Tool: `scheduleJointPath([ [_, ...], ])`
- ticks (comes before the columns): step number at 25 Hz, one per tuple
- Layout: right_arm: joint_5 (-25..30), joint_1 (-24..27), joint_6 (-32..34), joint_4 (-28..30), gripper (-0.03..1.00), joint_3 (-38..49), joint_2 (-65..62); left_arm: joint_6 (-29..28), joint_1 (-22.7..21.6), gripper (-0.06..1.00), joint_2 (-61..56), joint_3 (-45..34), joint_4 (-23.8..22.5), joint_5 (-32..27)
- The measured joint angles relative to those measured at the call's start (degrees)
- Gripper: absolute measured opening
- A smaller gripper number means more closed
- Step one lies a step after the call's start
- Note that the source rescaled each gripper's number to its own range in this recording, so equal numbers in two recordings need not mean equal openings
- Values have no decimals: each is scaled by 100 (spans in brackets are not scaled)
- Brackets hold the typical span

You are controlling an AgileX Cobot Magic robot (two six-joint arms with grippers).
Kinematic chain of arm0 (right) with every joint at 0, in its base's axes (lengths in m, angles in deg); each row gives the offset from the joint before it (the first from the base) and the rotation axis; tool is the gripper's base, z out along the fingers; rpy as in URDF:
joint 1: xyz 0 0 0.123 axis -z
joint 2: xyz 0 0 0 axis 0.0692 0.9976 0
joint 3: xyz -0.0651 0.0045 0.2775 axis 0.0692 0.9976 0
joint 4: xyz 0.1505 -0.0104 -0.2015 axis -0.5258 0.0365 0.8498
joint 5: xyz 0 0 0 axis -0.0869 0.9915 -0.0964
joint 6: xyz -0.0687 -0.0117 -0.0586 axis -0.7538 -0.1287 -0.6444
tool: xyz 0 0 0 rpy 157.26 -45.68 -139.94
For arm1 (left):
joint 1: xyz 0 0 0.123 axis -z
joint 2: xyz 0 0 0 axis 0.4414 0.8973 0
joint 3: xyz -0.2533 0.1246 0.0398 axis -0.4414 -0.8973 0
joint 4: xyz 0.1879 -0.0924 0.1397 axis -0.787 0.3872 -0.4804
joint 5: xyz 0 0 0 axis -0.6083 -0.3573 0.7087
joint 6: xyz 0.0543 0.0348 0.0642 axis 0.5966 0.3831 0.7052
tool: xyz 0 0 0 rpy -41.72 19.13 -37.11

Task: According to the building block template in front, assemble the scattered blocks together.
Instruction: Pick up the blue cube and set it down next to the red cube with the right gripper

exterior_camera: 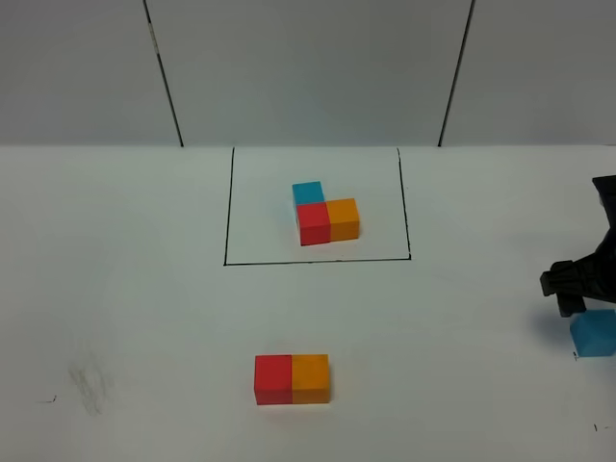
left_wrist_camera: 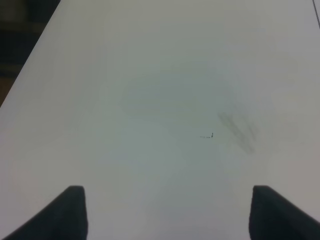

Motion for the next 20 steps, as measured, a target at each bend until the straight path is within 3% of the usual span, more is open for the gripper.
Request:
scheduleJointPath([
  [20, -450, 137, -119, 7, 75, 80, 853, 0, 0, 63, 0, 0, 0, 0],
])
